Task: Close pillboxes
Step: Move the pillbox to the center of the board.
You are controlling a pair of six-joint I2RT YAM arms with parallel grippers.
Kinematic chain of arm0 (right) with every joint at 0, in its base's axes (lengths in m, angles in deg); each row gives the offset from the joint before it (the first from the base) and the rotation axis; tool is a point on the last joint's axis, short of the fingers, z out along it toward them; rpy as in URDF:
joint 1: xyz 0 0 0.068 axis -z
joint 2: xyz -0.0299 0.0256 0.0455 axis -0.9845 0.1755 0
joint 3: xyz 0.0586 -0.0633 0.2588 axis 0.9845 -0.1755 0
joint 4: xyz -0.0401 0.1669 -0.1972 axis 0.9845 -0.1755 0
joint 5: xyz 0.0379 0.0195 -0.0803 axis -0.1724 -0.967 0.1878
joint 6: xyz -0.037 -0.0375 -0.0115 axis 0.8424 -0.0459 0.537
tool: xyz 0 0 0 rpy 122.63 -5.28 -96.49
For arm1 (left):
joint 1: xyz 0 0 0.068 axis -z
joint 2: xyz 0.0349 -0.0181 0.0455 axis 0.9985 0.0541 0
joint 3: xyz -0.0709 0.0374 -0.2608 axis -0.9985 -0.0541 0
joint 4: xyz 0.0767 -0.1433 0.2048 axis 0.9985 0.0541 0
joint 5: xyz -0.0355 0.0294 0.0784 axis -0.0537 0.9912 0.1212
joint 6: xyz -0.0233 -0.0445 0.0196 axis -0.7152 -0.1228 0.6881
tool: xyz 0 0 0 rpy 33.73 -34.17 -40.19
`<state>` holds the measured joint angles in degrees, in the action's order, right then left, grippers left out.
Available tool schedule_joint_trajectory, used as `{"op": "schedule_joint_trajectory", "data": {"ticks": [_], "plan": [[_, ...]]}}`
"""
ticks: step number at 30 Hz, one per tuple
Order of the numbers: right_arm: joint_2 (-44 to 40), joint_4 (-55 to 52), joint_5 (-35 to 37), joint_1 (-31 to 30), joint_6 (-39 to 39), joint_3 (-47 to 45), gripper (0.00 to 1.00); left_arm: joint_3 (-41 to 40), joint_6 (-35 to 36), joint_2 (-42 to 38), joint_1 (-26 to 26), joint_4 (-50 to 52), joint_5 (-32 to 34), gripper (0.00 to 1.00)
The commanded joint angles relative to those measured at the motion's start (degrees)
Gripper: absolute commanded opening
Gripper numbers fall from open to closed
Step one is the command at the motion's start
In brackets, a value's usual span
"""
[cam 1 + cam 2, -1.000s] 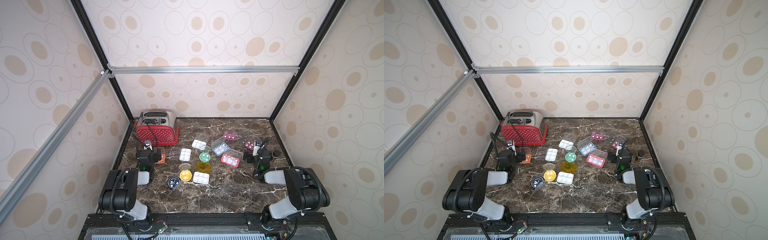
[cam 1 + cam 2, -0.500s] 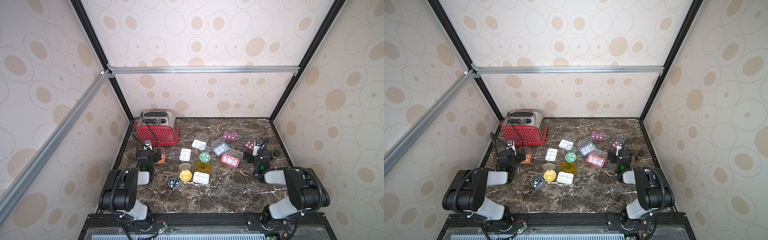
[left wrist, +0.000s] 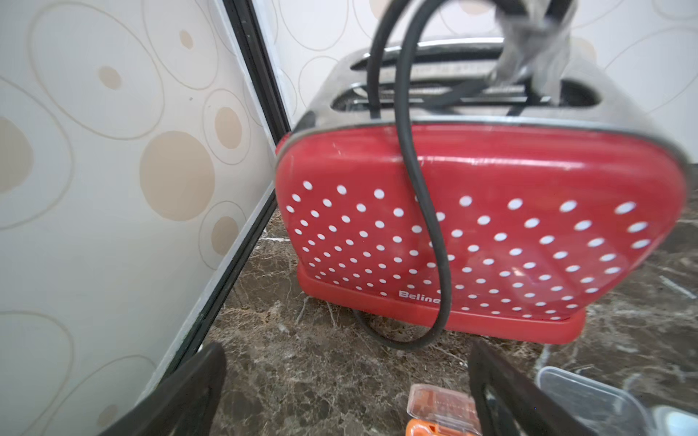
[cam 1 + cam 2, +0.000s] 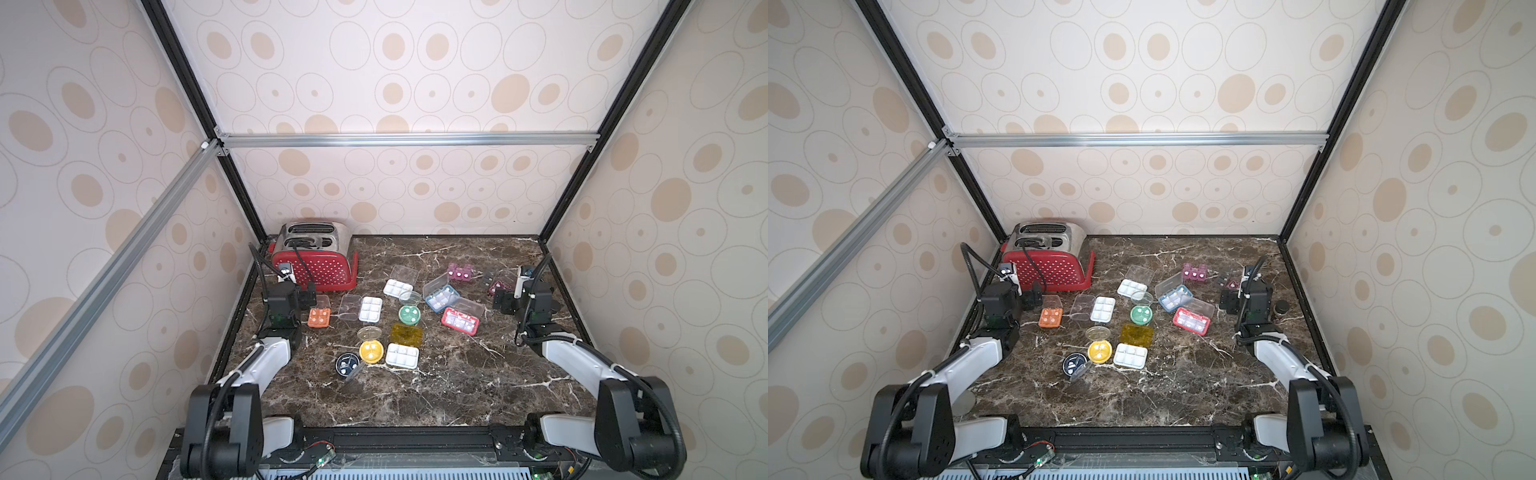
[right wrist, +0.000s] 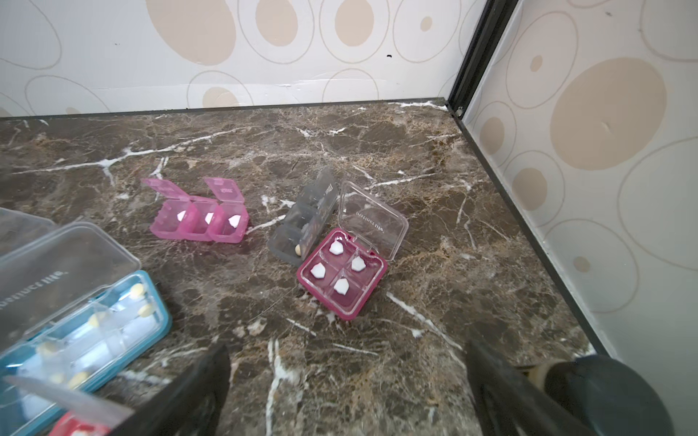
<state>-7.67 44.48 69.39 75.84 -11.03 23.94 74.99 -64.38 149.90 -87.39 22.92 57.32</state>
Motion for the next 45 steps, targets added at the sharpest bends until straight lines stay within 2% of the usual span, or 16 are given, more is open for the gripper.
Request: {"op": "schedule_joint_trajectory", "data": {"ticks": [1,5,7,8,12,14,16,19,23,25,33,36,39,45], "plan": [[-2.96,-23.43,0.93,-2.2,-4.35,5.49,0.99,5.67,-4.29,-6.28,0.98,14.26,1.34,0.99],[-4.15,-37.94,-0.42,-4.87,-10.08,11.13,0.99,12.23,-12.88,-11.96,5.57,32.91,2.95,0.97],[-4.14,-42.48,-0.92,-7.88,-11.55,13.09,1.0,14.96,-20.82,-13.42,7.43,43.58,-0.66,0.95],[-4.03,-44.6,-0.88,-10.19,-12.08,14.21,0.99,14.89,-23.06,-14.63,8.25,46.7,-4.25,0.93],[-1.16,-51.51,-2.29,-20.94,-14.45,19.08,0.95,13.79,-28.02,-17.36,12.47,59.89,-7.38,0.9],[1.45,-54.27,-4.26,-25.9,-16.17,21.44,0.93,12.56,-29.39,-16.6,14.47,62.78,-9.62,0.9],[4.07,-55.52,-6.26,-31.34,-17.75,23.3,0.9,10.9,-30.88,-16.18,17.76,63.52,-9.85,0.89],[7.43,-53.13,-10.71,-38.31,-21.04,24.01,0.85,11.35,-32.36,-16.24,24.1,63.7,-6.34,0.88],[12.64,-47.8,-16.82,-41.91,-26.33,24.18,0.76,16.14,-32.99,-11.94,32.16,65.58,-3.27,0.87],[14.35,-44.72,-19.13,-42.75,-28.47,24.06,0.71,16.35,-33.63,-9.68,34.52,65.54,-2.26,0.87],[18.59,-39.54,-20.88,-46.1,-33.09,23.72,0.58,9.36,-38.12,-6.9,34.26,56.96,0.6,0.74],[20.8,-37.93,-21.35,-48.24,-34.21,23.87,0.56,8.45,-38.64,-3.14,32.51,52.88,-1.45,0.71],[22.0,-36.26,-21.16,-49.22,-36.09,22.73,0.52,5.98,-39.12,-2.03,28.16,48.41,-5.13,0.66],[22.02,-38.84,-15.34,-47.83,-36.81,21.31,0.43,9.21,-36.38,-2.25,27.36,51.69,-5.65,0.58]]}}
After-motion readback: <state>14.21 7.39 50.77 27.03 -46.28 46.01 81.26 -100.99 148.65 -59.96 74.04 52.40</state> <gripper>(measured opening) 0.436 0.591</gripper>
